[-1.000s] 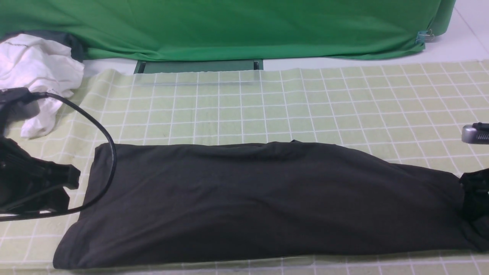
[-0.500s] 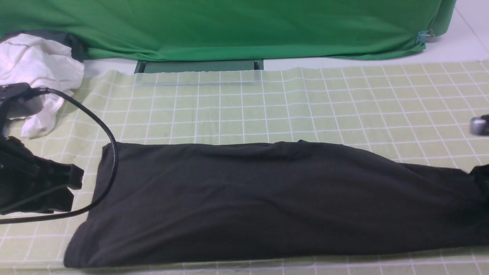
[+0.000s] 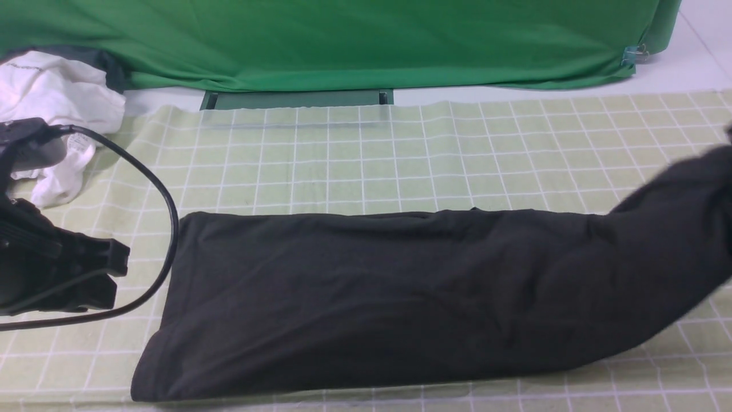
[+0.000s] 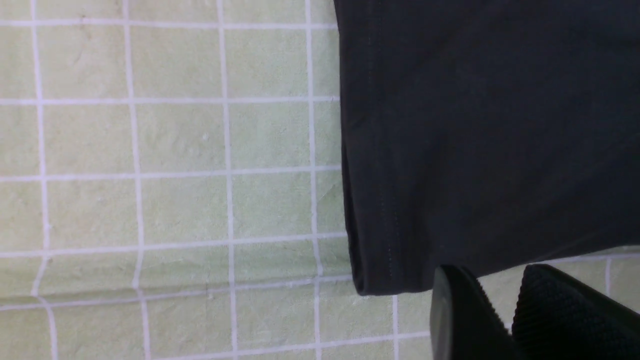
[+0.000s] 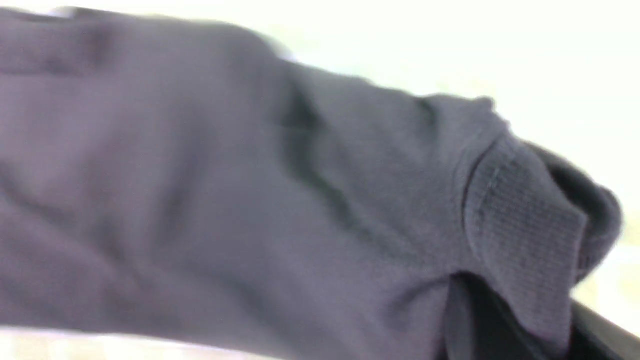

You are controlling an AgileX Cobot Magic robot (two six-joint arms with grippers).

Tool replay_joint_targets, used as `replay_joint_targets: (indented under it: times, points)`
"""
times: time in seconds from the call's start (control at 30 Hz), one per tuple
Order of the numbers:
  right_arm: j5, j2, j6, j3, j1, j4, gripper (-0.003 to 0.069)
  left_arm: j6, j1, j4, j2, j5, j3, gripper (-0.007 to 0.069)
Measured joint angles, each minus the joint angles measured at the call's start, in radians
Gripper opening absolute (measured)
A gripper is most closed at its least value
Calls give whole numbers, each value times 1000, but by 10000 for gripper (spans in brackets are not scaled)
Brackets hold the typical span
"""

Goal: Fold a long-sleeved shirt over a green coffee tablecloth.
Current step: 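Fold the right end of the dark garment over onto its left end with the right gripper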

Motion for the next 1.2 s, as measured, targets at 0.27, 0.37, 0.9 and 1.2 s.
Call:
replay_joint_targets:
  times: [0.27,0.37,0.9,1.2]
  points:
    - [-115,56,67,-117,406,77,52,-16,0,-18,0,-23,0,172]
    - [-165,117,76,-169,525,97,52,-25,0,-18,0,-29,0,172]
    - [-226,603,135,-633,934,117,52,-153,0,164,0,-7,0,180]
    - [-360,724,175,-660,964,190,183,-179,0,192,-70,-14,0,180]
